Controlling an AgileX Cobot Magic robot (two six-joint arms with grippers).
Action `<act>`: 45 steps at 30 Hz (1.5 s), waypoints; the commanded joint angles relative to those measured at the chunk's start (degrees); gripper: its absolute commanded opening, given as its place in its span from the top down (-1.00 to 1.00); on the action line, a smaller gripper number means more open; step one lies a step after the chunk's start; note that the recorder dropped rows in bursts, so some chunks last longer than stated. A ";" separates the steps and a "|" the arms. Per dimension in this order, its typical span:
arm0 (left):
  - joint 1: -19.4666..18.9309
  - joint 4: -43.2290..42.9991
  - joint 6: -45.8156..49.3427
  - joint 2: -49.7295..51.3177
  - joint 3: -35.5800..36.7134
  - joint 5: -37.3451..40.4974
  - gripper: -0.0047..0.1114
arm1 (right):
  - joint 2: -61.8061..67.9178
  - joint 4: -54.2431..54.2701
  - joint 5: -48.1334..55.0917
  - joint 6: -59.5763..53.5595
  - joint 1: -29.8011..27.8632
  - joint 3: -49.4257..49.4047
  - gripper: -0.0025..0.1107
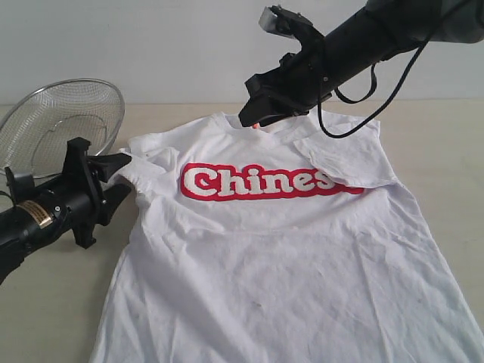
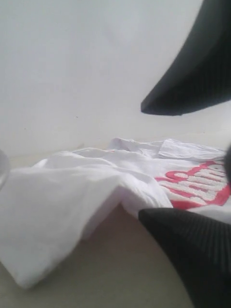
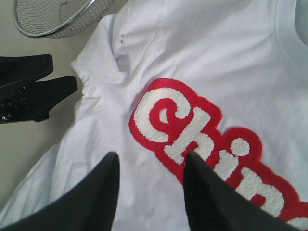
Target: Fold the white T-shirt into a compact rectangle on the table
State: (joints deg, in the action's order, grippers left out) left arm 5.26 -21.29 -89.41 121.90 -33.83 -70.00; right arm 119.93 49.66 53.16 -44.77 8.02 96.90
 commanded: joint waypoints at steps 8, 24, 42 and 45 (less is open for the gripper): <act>-2.99 -2.54 1.78 -5.85 -0.18 2.62 0.18 | -0.26 0.05 -0.22 -0.19 -0.01 0.34 0.28; -2.99 -5.50 -1.99 -7.50 -0.18 12.17 0.18 | -0.26 0.05 -0.45 -0.17 -0.01 0.34 0.28; -2.78 -6.87 -2.93 -7.50 -6.04 22.52 0.18 | -0.26 0.05 -4.35 -0.17 -0.01 0.34 0.28; -2.78 -6.87 -4.21 -7.50 -6.18 22.52 0.18 | -0.26 0.05 -4.47 -0.17 -0.01 0.34 0.28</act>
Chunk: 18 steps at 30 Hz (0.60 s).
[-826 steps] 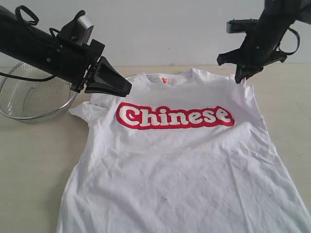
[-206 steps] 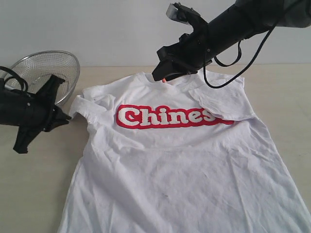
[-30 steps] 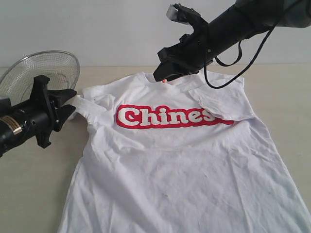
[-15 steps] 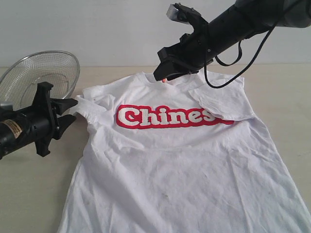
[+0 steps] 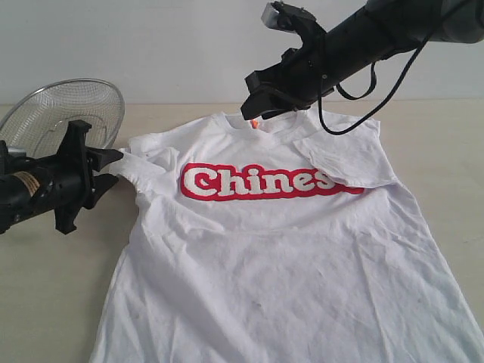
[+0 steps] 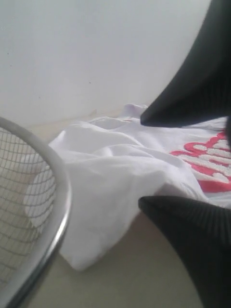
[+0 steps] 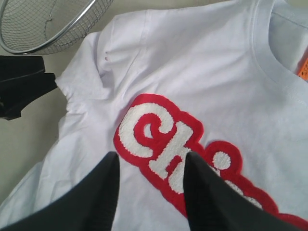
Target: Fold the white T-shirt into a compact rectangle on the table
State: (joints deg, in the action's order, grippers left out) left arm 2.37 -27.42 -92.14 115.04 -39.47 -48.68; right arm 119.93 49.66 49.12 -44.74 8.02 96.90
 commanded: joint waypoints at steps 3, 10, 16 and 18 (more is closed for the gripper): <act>0.11 -1.93 -2.14 -0.63 -0.55 1.20 0.18 | -0.26 0.05 -0.51 -0.20 -0.01 0.34 0.28; 0.11 -1.99 -2.14 -0.63 -0.55 2.02 0.18 | -0.26 0.05 -0.51 -0.20 -0.01 0.34 0.28; 0.11 -1.34 -2.14 -0.63 -0.55 3.86 0.18 | -0.26 0.05 -0.51 -0.20 -0.01 0.34 0.28; 0.11 -0.93 -2.14 -0.63 -0.55 4.73 0.18 | -0.26 0.05 -0.51 -0.20 -0.01 0.34 0.28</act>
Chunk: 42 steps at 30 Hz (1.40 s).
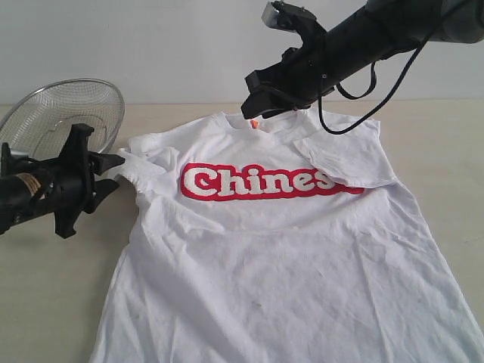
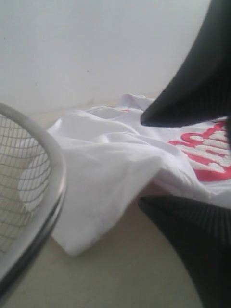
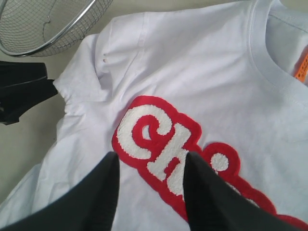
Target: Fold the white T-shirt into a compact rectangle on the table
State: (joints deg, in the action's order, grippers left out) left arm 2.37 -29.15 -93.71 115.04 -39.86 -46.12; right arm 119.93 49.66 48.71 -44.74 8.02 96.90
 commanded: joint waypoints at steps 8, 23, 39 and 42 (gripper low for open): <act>0.91 0.58 -0.44 -0.63 -2.32 3.03 0.18 | -0.26 0.05 -0.10 -0.20 -0.01 0.34 0.28; 3.46 4.27 0.49 -0.63 -5.54 9.45 0.18 | -0.26 0.05 -0.10 -0.20 -0.01 0.34 0.28; 3.46 3.89 3.60 -0.63 -5.54 4.80 0.84 | -0.26 0.05 -0.04 -0.09 -0.01 0.34 0.28; 3.46 3.66 6.77 -0.63 -5.54 2.38 0.84 | -0.26 0.05 -0.04 -0.09 -0.01 0.34 0.28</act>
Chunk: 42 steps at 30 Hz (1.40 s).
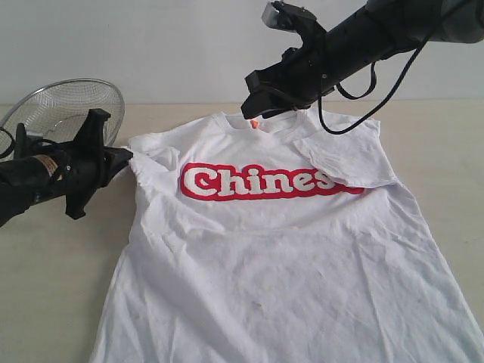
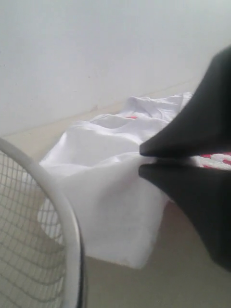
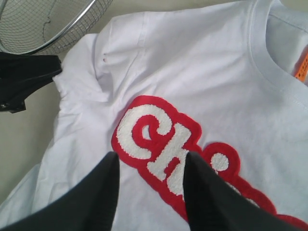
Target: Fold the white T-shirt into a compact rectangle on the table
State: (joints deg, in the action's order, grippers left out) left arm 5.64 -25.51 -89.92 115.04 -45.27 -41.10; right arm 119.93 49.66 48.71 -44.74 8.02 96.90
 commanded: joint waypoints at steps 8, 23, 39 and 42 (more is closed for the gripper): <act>0.19 -1.29 13.54 -1.10 -0.25 -0.91 0.84 | -0.26 0.05 -0.58 -0.10 -0.01 0.34 0.28; 2.70 -13.32 24.26 -3.81 -8.05 16.16 0.84 | -0.26 0.05 -0.70 -0.10 -0.01 0.34 0.28; 7.54 -14.56 35.21 -5.05 -9.28 22.88 0.84 | -0.26 0.17 -0.92 -0.10 -0.01 0.34 0.28; 8.78 -14.66 37.15 -3.44 -9.67 24.43 0.84 | -0.26 0.28 -2.29 -0.10 -0.01 0.34 0.28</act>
State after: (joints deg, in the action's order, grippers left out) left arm 13.26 -39.71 -54.85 110.49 -54.36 -18.40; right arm 119.93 49.66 47.61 -44.48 8.02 96.90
